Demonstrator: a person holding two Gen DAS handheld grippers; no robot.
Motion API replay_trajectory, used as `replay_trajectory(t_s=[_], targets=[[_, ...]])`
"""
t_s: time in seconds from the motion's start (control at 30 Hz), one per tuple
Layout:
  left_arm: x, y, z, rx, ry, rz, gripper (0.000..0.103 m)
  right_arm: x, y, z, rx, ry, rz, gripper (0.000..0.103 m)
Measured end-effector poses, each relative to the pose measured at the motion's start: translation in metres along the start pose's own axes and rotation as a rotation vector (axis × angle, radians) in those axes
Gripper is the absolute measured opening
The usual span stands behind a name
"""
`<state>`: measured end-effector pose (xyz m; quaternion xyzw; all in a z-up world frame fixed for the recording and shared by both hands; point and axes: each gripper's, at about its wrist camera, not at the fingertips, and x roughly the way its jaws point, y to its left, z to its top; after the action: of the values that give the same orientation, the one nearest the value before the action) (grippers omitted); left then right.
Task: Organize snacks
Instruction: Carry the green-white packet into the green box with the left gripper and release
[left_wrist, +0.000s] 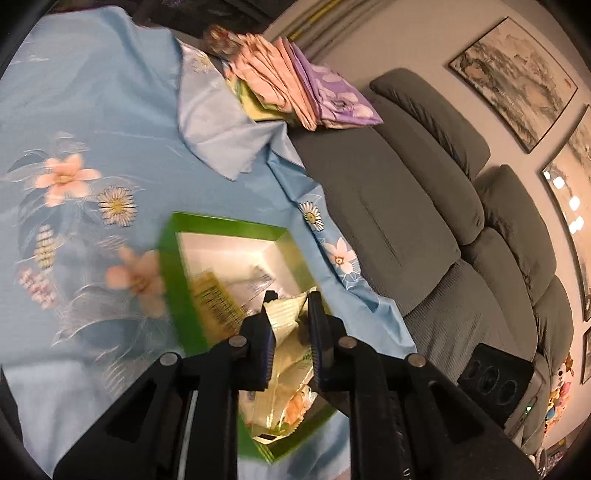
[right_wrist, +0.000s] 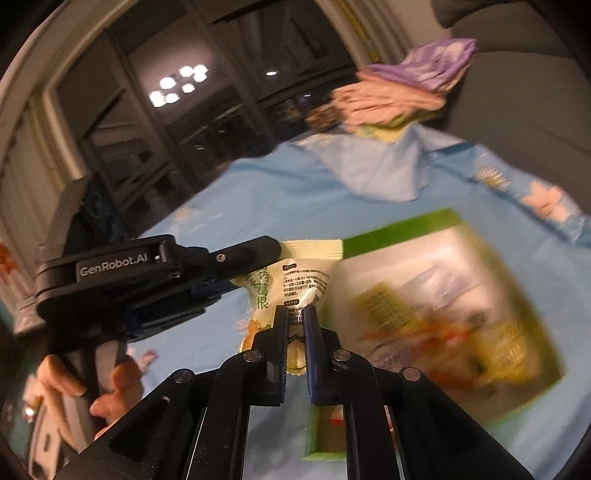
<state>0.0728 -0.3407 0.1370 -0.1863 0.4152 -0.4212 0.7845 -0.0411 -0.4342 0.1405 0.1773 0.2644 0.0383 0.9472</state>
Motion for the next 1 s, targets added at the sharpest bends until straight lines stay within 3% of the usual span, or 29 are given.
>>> replay_trajectory(t_s=[0.23, 0.3, 0.37, 0.43, 0.47, 0.5, 0.53, 0.57, 0.6, 0.63, 0.77, 0.9, 1.0], targets=[[0.057, 0.006, 0.010, -0.022, 0.056, 0.041, 0.016, 0.023, -0.038, 0.018, 0.020, 0.067, -0.129, 0.010], [0.066, 0.009, 0.009, -0.015, 0.083, 0.103, 0.017, 0.026, -0.043, 0.014, 0.028, 0.091, -0.151, 0.010], [0.065, 0.012, 0.007, -0.016, 0.079, 0.159, 0.034, 0.029, -0.045, 0.012, 0.023, 0.090, -0.169, 0.010], [0.053, 0.018, 0.005, -0.042, 0.038, 0.177, 0.093, 0.027, -0.046, 0.009, 0.037, 0.096, -0.183, 0.011], [0.045, 0.020, 0.004, -0.044, 0.006, 0.162, 0.102, 0.026, -0.046, 0.009, 0.043, 0.097, -0.197, 0.013], [0.033, 0.019, 0.002, -0.036, -0.024, 0.156, 0.102, 0.022, -0.043, 0.007, 0.039, 0.098, -0.215, 0.023], [0.025, 0.018, 0.001, -0.024, -0.033, 0.165, 0.102, 0.019, -0.040, 0.006, 0.029, 0.104, -0.233, 0.047], [0.018, 0.017, 0.000, -0.009, -0.038, 0.177, 0.102, 0.018, -0.036, 0.005, 0.018, 0.116, -0.251, 0.064], [0.008, 0.014, -0.001, 0.021, -0.042, 0.196, 0.102, 0.016, -0.031, 0.003, 0.005, 0.130, -0.270, 0.090], [0.001, 0.013, -0.002, 0.041, -0.043, 0.213, 0.102, 0.013, -0.024, 0.001, -0.008, 0.137, -0.273, 0.100], [-0.046, 0.019, -0.019, 0.084, -0.086, 0.246, 0.102, 0.002, 0.003, -0.008, -0.014, 0.131, -0.179, 0.102], [-0.116, 0.051, -0.048, 0.058, -0.189, 0.227, 0.102, 0.010, 0.030, -0.024, 0.003, 0.158, -0.149, 0.102], [-0.159, 0.075, -0.072, 0.056, -0.257, 0.310, 0.102, 0.018, 0.049, -0.037, 0.033, 0.144, -0.087, 0.102]])
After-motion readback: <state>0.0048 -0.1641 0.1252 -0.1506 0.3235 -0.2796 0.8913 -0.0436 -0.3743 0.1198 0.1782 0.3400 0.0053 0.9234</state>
